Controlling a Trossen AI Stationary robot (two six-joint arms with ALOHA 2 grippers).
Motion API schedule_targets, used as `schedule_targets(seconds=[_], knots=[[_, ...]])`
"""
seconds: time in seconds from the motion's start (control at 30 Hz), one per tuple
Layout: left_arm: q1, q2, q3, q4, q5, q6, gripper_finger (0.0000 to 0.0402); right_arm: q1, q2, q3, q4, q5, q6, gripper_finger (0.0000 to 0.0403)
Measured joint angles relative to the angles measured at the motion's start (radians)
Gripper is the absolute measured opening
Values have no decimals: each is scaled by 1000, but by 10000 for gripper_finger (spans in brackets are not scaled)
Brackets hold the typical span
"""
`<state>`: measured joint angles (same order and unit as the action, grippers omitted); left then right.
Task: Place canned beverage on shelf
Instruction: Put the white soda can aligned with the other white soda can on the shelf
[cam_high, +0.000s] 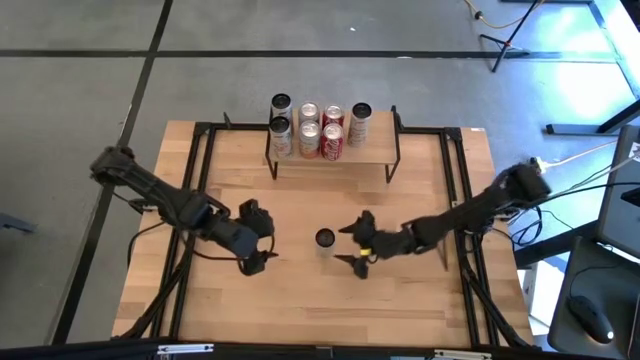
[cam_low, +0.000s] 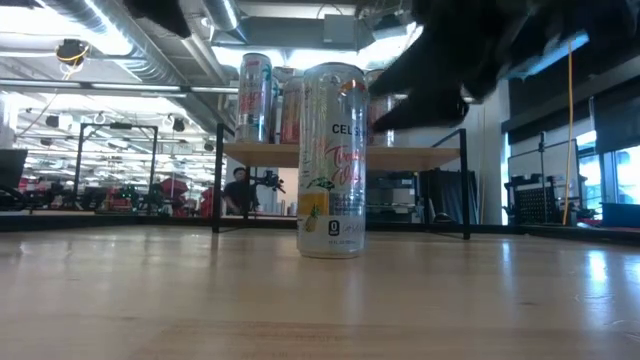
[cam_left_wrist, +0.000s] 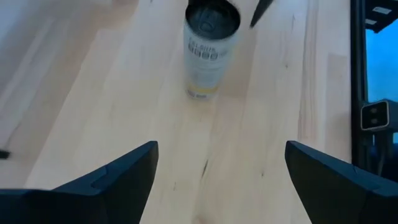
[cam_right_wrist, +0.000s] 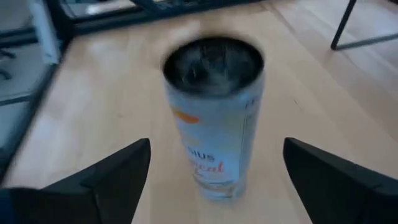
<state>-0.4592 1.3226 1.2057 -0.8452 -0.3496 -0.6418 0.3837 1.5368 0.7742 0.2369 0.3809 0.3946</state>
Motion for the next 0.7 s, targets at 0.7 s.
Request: schedule_targets(seconds=[0.7], knots=[[3, -18, -66, 32, 18, 51, 338, 9, 366, 122, 328, 346, -7, 221]])
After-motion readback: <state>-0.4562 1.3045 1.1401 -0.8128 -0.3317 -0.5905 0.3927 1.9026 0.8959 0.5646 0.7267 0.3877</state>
